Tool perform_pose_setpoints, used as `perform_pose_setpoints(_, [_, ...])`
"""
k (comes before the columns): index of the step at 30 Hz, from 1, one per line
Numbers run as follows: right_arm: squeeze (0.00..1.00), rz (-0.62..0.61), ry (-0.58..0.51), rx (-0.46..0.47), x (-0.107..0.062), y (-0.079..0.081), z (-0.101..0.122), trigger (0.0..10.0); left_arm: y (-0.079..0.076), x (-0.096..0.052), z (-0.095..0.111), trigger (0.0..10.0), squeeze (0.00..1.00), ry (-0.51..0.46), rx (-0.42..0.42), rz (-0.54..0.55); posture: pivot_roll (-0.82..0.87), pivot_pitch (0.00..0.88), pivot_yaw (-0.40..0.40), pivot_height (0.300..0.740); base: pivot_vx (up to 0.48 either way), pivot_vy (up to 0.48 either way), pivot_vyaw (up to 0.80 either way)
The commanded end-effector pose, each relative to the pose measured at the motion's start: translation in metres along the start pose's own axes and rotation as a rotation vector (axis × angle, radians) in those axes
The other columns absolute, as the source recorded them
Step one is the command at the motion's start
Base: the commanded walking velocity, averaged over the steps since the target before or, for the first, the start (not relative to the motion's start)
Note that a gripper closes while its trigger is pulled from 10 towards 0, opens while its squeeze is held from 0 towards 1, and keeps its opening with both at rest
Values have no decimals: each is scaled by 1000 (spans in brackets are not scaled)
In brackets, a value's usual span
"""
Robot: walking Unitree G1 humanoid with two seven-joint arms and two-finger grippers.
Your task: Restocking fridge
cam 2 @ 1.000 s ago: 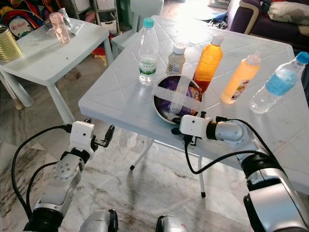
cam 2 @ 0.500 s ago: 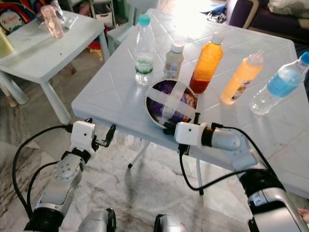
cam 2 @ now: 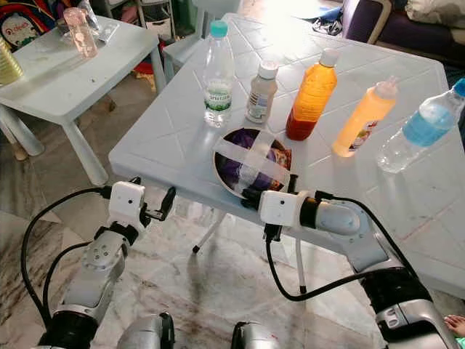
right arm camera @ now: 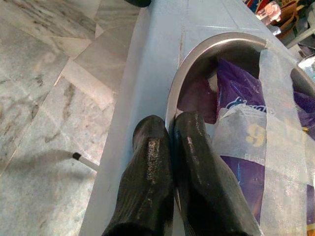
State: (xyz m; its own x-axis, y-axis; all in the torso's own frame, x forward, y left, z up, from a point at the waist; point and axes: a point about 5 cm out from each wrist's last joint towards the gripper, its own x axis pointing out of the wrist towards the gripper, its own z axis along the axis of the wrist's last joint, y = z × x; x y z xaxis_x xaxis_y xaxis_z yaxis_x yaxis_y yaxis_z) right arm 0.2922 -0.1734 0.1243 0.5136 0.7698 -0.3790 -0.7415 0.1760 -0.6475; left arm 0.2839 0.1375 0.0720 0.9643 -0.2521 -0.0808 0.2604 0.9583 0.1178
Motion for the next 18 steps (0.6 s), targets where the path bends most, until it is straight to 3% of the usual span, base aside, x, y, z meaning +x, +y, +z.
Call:
perform_pose_setpoints(1, [804, 38, 80, 49, -6, 11, -12, 10000, 1, 0, -2, 10000, 0, 16, 1, 6, 57, 108, -33, 740, 0, 0, 0])
perform_pose_setpoints(2, [1000, 31, 94, 41, -8, 10, -13, 10000, 1, 0, -2, 10000, 0, 16, 0, 7, 56, 108, -33, 740, 0, 0, 0])
perform_pose_setpoints(12, [1000, -24, 173, -1, -18, -8, -18, 10000, 1, 1, -1, 10000, 0, 18, -3, 4, 54, 108, -28, 740, 0, 0, 0])
perform_pose_setpoints(13, [820, -32, 178, -7, -19, -10, -18, 10000, 1, 1, -1, 10000, 0, 17, -4, 4, 54, 108, -28, 740, 0, 0, 0])
perform_pose_setpoints(14, [235, -43, 187, -17, -20, -13, -19, 10000, 1, 1, -1, 10000, 0, 18, -4, 4, 54, 109, -27, 740, 0, 0, 0])
perform_pose_setpoints(15, [235, -47, 192, -21, -21, -14, -19, 10000, 1, 1, -1, 10000, 0, 18, -3, 4, 54, 109, -27, 740, 0, 0, 0])
perform_pose_setpoints(16, [0, -60, 193, -26, -21, -17, -19, 10000, 1, 1, -1, 10000, 0, 18, -4, 5, 55, 109, -27, 740, 0, 0, 0])
perform_pose_setpoints(18, [0, -67, 190, -27, -21, -19, -19, 10000, 1, 1, -1, 10000, 0, 18, -4, 5, 54, 110, -27, 740, 0, 0, 0])
